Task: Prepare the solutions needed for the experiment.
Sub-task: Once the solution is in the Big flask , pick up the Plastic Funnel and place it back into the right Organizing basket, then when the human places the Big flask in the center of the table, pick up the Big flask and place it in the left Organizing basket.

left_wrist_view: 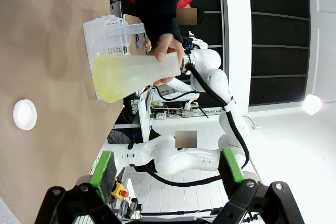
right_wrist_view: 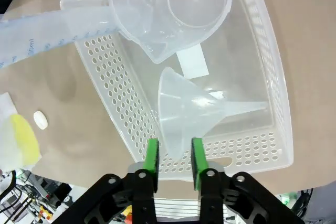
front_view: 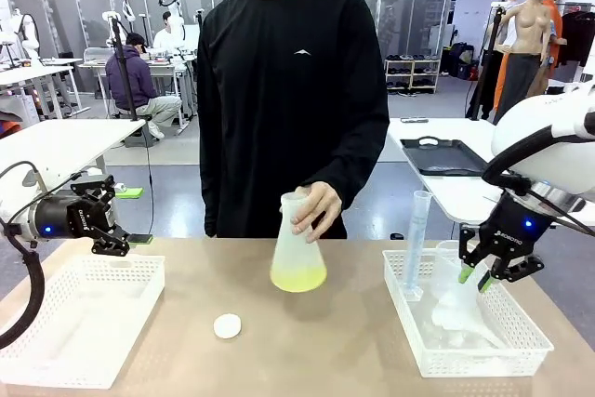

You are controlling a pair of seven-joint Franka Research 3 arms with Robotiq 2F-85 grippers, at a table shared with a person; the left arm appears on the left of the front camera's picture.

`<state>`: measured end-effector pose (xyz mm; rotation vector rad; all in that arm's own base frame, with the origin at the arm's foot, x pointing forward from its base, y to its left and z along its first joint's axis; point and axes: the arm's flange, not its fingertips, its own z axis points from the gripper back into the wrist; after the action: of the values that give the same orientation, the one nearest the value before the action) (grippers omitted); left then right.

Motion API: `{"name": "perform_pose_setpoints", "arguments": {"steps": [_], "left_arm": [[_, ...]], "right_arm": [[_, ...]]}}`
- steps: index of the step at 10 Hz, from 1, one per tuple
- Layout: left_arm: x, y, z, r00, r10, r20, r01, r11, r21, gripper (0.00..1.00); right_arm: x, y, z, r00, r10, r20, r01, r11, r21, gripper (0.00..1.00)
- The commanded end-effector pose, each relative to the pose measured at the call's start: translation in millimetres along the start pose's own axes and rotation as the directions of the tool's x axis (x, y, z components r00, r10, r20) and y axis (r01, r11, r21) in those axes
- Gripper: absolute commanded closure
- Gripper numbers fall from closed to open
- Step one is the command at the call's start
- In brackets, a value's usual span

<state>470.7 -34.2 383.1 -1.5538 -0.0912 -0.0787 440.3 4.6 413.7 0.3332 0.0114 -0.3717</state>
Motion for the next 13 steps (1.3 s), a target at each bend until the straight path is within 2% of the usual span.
{"name": "perform_pose_setpoints", "arguments": {"steps": [1,2,3,13], "left_arm": [[-1.1,-1.6,0.2,1.000,-0.010,-0.010,0.010,1.000,0.005,0.00],[-1.1,-1.6,0.2,1.000,-0.010,-0.010,0.010,1.000,0.005,0.00],[-1.1,-1.6,0.2,1.000,-0.010,-0.010,0.010,1.000,0.005,0.00],[-1.1,-1.6,0.2,1.000,-0.010,-0.010,0.010,1.000,0.005,0.00]], "right_arm": [[3.0,9.0,-4.2,1.000,-0.022,0.006,0.022,0.999,-0.035,0.38],[5.6,14.6,-7.6,1.000,-0.022,0.015,0.022,0.999,-0.035,0.37],[-0.4,2.0,-2.3,1.000,0.003,-0.004,-0.003,1.000,-0.003,0.37],[-0.4,2.0,-2.3,1.000,0.003,-0.004,-0.003,1.000,-0.003,0.37]]}}
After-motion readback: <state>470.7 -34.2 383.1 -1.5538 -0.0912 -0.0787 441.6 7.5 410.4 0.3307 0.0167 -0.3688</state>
